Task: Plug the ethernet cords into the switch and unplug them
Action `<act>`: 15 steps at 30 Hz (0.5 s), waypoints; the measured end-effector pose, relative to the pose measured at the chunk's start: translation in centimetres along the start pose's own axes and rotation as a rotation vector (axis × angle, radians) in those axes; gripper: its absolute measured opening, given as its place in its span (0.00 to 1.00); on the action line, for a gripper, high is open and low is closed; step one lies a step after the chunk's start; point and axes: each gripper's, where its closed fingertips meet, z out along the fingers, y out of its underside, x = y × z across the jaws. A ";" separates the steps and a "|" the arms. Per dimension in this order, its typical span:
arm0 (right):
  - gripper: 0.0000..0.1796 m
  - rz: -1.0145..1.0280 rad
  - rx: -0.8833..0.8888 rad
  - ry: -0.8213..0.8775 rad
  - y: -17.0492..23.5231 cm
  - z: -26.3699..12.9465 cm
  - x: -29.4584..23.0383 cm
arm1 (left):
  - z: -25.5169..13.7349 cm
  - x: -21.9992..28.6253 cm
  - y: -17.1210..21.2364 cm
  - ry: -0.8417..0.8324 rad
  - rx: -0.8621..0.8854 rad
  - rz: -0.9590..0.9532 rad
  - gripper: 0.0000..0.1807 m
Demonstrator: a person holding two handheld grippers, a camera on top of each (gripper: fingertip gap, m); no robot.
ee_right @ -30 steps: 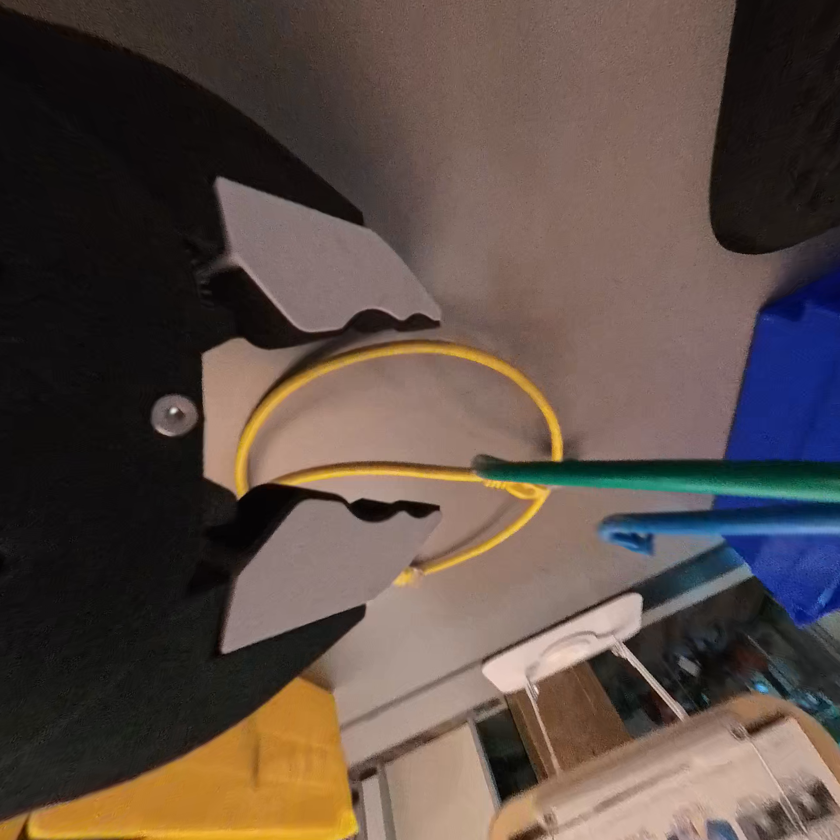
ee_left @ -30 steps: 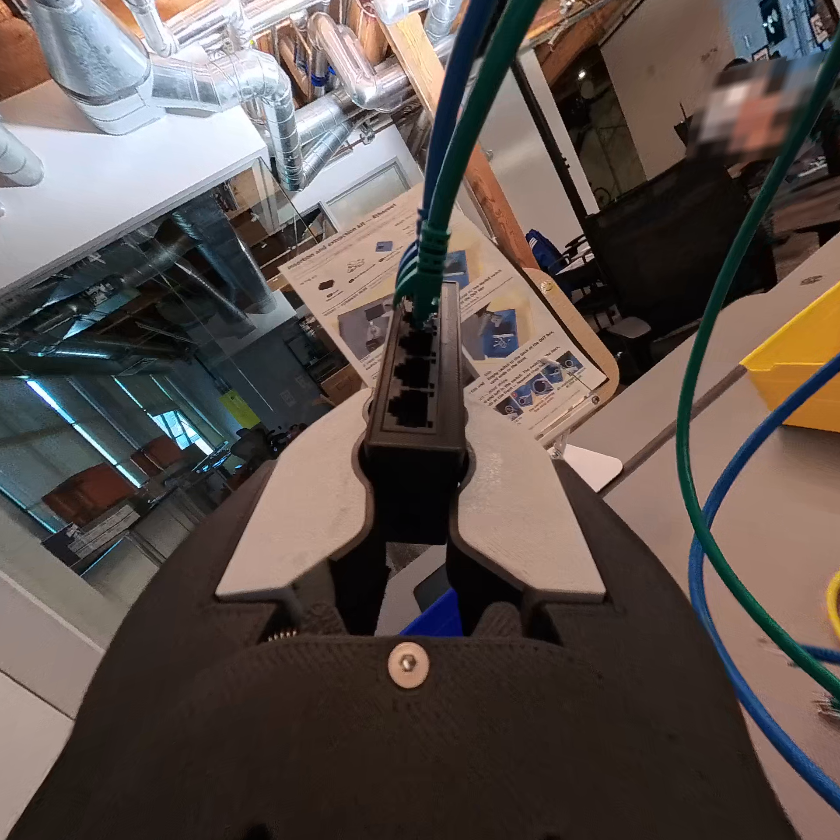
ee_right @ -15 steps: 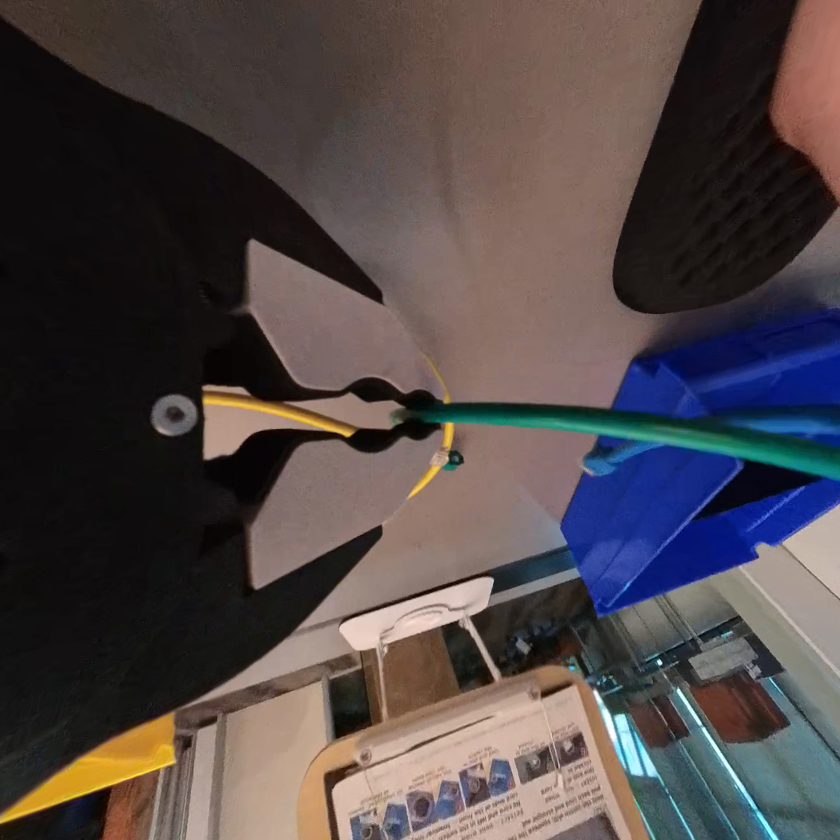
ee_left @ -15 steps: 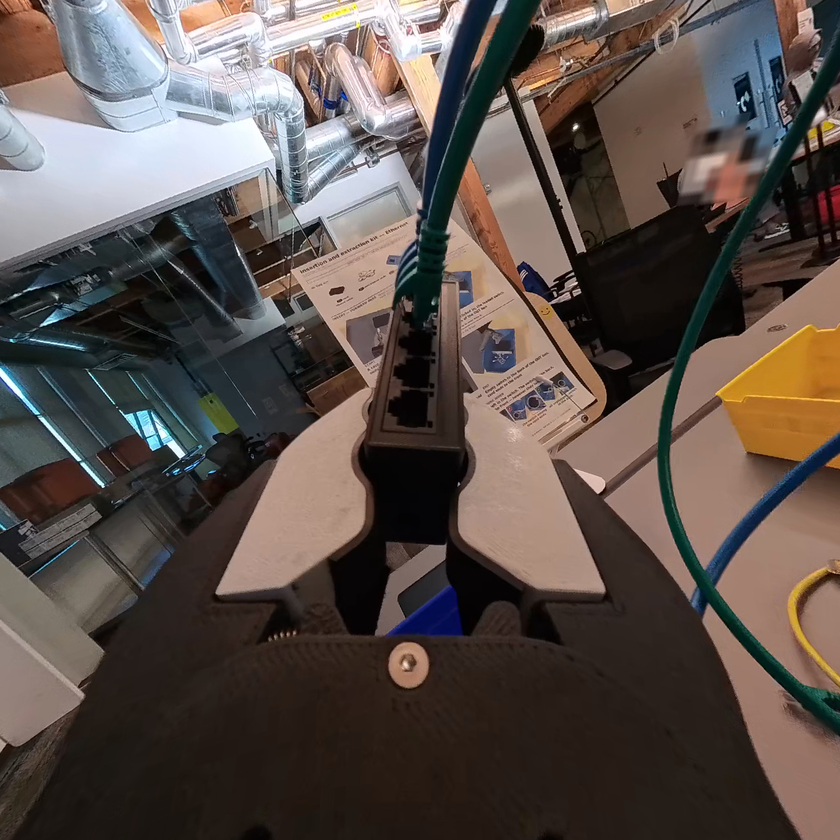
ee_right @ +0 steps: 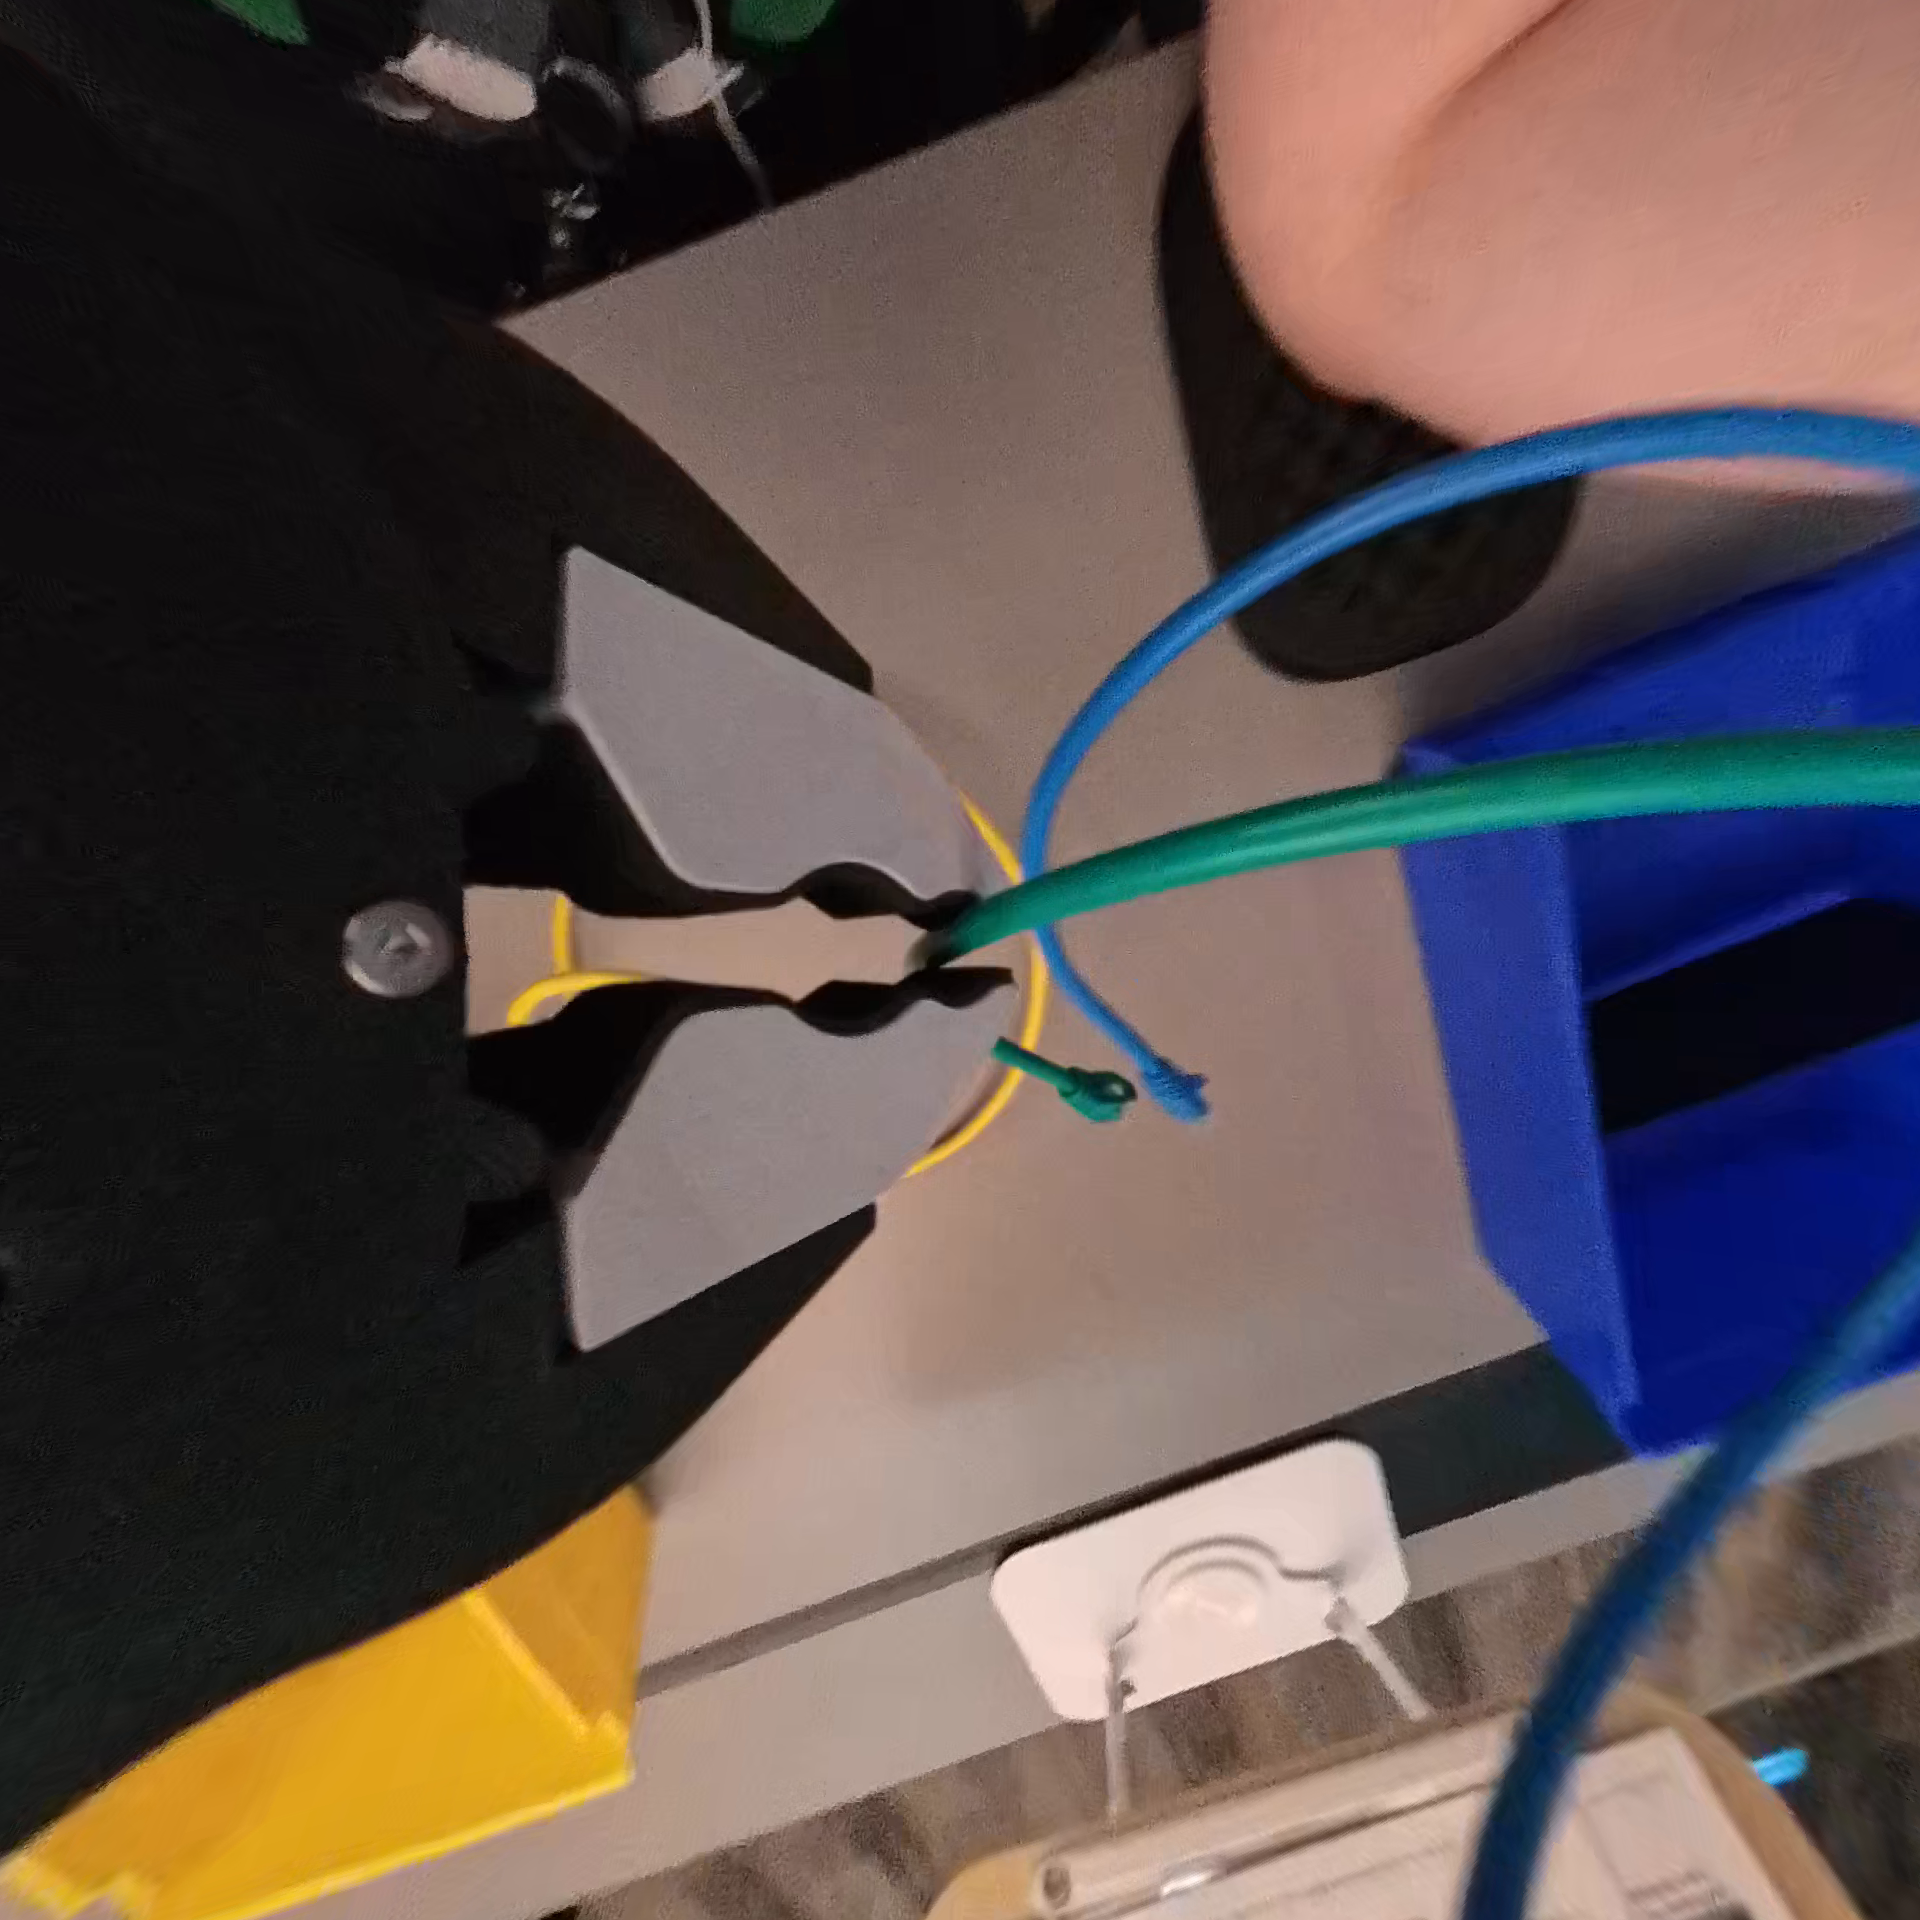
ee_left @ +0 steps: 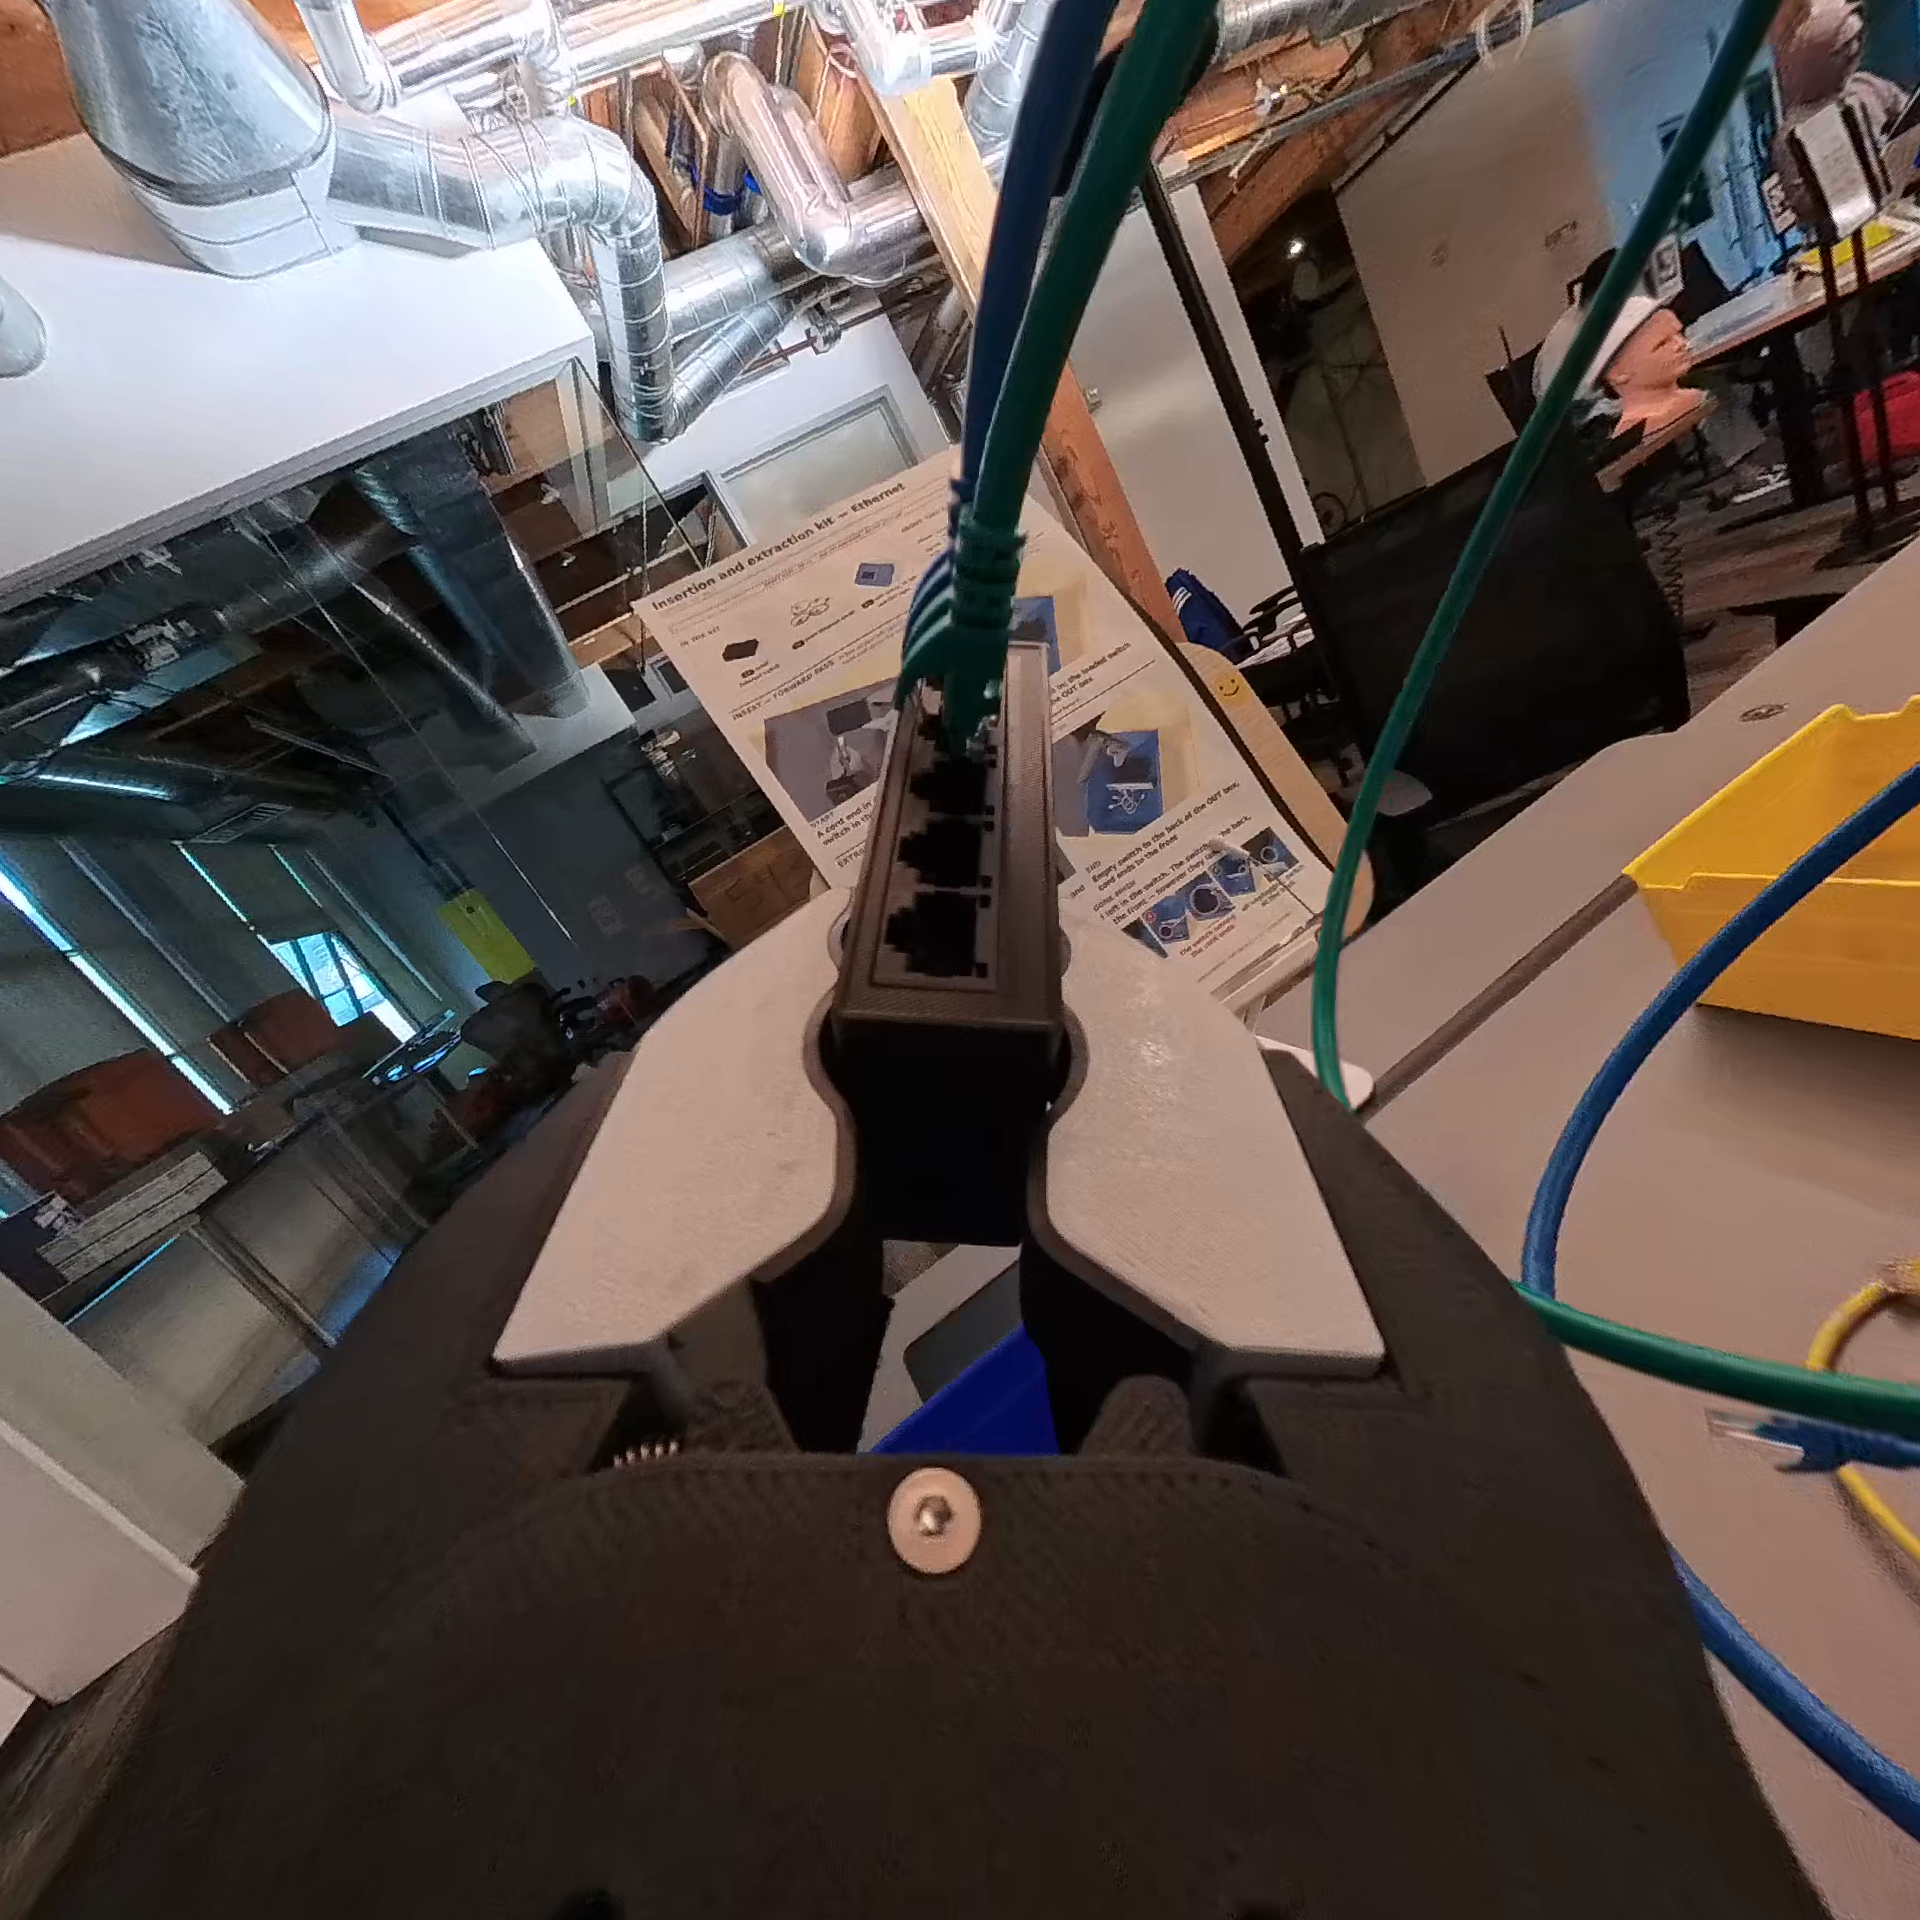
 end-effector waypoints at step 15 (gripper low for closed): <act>0.38 0.181 0.027 -0.174 10.6 9.1 -6.3 | -1.6 -1.2 -0.5 -0.033 0.035 -0.015 0.16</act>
